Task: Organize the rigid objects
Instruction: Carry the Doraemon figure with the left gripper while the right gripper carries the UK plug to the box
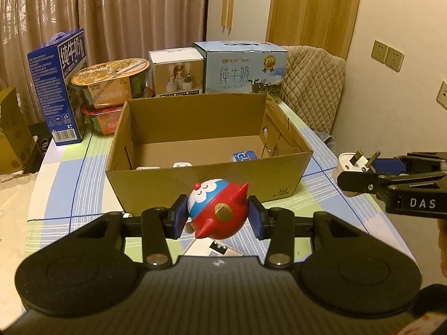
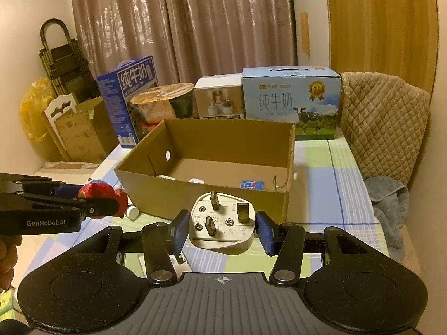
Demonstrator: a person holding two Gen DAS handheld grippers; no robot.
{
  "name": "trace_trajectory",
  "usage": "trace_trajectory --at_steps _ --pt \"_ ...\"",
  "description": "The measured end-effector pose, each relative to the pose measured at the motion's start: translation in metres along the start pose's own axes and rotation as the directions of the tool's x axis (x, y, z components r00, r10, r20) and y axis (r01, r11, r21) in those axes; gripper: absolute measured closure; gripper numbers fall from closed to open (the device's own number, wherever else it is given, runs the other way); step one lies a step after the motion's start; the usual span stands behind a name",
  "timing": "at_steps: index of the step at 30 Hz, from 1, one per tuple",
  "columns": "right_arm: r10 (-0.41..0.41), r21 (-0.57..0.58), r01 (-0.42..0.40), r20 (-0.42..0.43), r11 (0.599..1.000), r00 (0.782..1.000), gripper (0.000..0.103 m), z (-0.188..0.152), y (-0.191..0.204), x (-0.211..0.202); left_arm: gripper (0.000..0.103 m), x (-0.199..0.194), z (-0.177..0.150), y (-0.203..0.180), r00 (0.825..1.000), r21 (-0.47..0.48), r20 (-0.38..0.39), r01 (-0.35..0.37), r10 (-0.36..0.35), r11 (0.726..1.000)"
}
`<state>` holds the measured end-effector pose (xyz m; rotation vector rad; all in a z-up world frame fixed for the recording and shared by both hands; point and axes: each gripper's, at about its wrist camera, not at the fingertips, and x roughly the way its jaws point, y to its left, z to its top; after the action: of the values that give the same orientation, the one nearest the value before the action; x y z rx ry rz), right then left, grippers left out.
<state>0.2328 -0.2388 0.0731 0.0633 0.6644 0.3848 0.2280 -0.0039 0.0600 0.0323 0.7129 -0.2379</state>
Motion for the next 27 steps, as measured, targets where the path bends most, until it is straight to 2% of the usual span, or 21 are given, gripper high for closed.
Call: trace_trajectory --at_steps 18,27 --pt "0.009 -0.010 -0.009 -0.011 1.000 1.000 0.055 0.021 0.000 0.021 0.063 0.015 0.017 0.011 1.000 -0.022 0.000 0.007 -0.007 1.000" --pt "-0.004 -0.018 0.004 -0.014 1.000 1.000 0.055 0.027 -0.007 0.028 0.063 0.022 0.031 0.015 1.000 -0.001 0.004 0.004 -0.004 1.000"
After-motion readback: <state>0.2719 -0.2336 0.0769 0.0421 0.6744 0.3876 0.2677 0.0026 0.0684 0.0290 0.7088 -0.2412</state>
